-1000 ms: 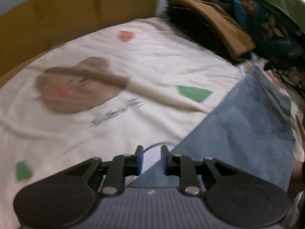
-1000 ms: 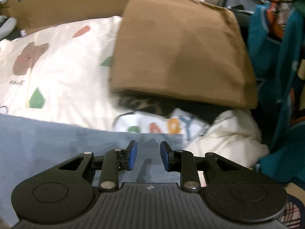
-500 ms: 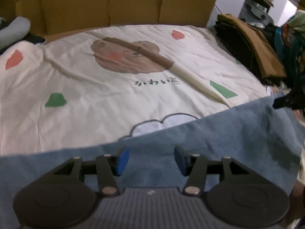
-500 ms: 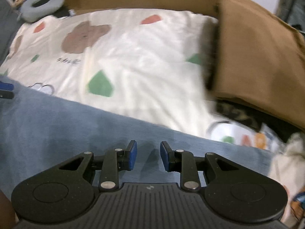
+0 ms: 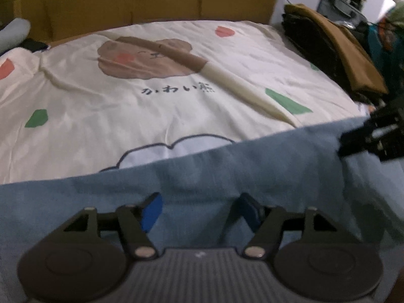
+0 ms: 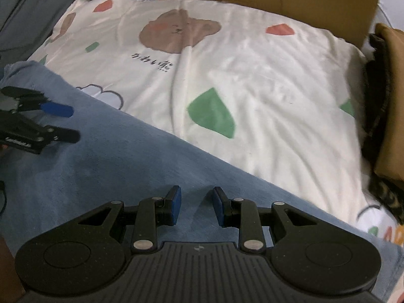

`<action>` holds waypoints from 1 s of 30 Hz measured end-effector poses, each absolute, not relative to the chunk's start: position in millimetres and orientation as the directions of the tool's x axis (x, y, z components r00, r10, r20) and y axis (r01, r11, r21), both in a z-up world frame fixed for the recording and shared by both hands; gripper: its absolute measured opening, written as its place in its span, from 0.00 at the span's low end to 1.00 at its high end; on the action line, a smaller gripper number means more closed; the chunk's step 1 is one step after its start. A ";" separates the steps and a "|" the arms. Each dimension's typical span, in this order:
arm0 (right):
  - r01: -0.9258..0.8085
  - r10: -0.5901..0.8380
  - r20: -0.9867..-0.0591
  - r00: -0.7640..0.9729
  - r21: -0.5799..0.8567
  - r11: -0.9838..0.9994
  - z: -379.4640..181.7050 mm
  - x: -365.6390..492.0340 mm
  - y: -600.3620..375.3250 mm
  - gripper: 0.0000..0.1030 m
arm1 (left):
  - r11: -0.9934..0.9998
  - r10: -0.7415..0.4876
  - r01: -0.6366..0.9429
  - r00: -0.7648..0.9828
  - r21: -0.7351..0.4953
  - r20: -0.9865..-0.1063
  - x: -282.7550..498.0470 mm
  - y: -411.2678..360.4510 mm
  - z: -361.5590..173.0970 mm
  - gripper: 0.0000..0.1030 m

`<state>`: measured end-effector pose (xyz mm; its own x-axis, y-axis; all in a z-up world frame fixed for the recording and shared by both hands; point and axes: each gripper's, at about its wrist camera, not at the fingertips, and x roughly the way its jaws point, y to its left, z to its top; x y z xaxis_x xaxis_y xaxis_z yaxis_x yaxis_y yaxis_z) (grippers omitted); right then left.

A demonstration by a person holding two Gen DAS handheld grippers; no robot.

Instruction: Fold clothes

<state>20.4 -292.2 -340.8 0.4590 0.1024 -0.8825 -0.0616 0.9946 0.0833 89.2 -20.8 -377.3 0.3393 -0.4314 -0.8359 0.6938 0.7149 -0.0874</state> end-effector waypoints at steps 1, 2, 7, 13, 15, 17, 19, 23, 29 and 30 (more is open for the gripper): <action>-0.065 0.100 -0.884 0.457 0.079 0.995 -342.9 22.6 -290.5 0.33 | 0.720 -0.427 0.689 0.351 -0.079 -0.834 89.7 -23.1 -379.1 0.73; -0.069 0.098 -0.885 0.455 0.074 0.995 -344.9 24.8 -288.8 0.33 | 0.723 -0.424 0.687 0.360 -0.071 -0.831 89.9 -25.2 -380.3 0.75; -0.076 0.087 -0.887 0.453 0.059 0.995 -353.1 36.8 -284.0 0.33 | 0.740 -0.415 0.671 0.392 -0.054 -0.821 90.7 -31.2 -383.5 0.78; -0.039 0.084 -0.876 0.475 0.074 0.996 -355.3 49.9 -283.1 0.33 | 0.753 -0.409 0.656 0.397 -0.057 -0.822 95.3 -34.3 -382.5 0.78; -0.025 0.076 -0.872 0.483 0.073 0.997 -356.0 55.1 -281.5 0.34 | 0.761 -0.403 0.646 0.405 -0.055 -0.820 96.2 -34.4 -381.5 0.75; -0.015 0.069 -0.872 0.485 0.070 0.997 -356.4 59.9 -279.2 0.35 | 0.778 -0.394 0.626 0.412 -0.059 -0.822 98.9 -32.0 -378.0 0.65; -0.013 0.065 -0.872 0.484 0.067 0.998 -354.6 60.6 -277.6 0.35 | 0.807 -0.385 0.586 0.419 -0.079 -0.823 106.0 -22.3 -370.6 0.45; -0.010 0.074 -0.865 0.496 0.080 0.997 -344.9 54.7 -282.9 0.34 | 0.864 -0.339 0.498 0.468 -0.073 -0.816 122.7 12.2 -350.9 0.34; 0.011 0.086 -0.840 0.535 0.109 0.994 -326.9 38.3 -299.5 0.34 | 0.924 -0.215 0.382 0.541 0.010 -0.813 145.9 77.5 -326.9 0.36; 0.011 0.089 -0.836 0.541 0.113 0.993 -324.6 35.4 -302.0 0.34 | 0.934 -0.195 0.357 0.548 0.017 -0.813 149.9 87.5 -324.7 0.36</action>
<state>35.4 -302.0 -324.6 0.5409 0.0893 -0.8364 0.0112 0.9935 0.1133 149.9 87.5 -324.7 0.5484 -0.1954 -0.8130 0.3574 0.9338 0.0167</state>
